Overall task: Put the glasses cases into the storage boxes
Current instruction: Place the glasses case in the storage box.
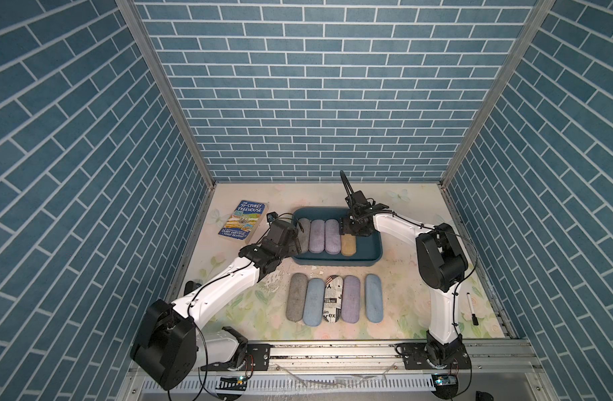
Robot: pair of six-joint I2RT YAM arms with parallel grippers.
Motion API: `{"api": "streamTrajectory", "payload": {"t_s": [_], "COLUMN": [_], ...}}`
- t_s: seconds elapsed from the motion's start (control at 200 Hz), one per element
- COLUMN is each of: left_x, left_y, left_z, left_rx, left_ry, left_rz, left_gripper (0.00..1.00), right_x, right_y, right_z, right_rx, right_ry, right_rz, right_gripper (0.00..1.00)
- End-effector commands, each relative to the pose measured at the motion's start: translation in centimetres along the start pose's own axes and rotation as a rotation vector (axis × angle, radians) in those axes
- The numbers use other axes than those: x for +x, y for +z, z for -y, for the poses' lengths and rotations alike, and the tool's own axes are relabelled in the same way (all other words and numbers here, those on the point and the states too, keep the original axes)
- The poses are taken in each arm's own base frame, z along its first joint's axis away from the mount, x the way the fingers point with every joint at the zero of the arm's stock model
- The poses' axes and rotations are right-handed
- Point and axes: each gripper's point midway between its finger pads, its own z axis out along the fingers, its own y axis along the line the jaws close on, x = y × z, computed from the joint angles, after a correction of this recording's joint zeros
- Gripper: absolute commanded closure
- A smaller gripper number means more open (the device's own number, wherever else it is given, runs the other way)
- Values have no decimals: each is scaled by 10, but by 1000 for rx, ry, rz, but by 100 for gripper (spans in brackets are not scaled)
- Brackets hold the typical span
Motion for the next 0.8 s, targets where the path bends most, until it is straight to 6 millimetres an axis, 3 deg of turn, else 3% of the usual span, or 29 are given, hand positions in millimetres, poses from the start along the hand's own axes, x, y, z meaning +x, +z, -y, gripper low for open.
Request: {"api": "streamTrajectory", "payload": {"t_s": [0.0,0.21,0.345,0.62,0.795], "left_x": [2,2,1,-4,-7], "left_y": [3,2,0,-5,-6], "left_z": [-5,-7,-7,-7,-7], "left_rx": [-11,-11,-11,-7,-11], "left_ry": [-7,-10,-13,-11,-12], "left_rz": [-5,-5,-1,9,17], "left_gripper": [25,25,25,25,25], "right_x": [-4,-3,-9,-23,10], "right_y": [-4,-13,-32,-117,-160], "right_z": [-5,-12,0,14,29], "right_rx": [-22,-62,2,43,21], "right_ry": [14,23,11,-36,-12], "right_rz": [4,0,46,205,231], "right_gripper": [24,24,24,24,24]}}
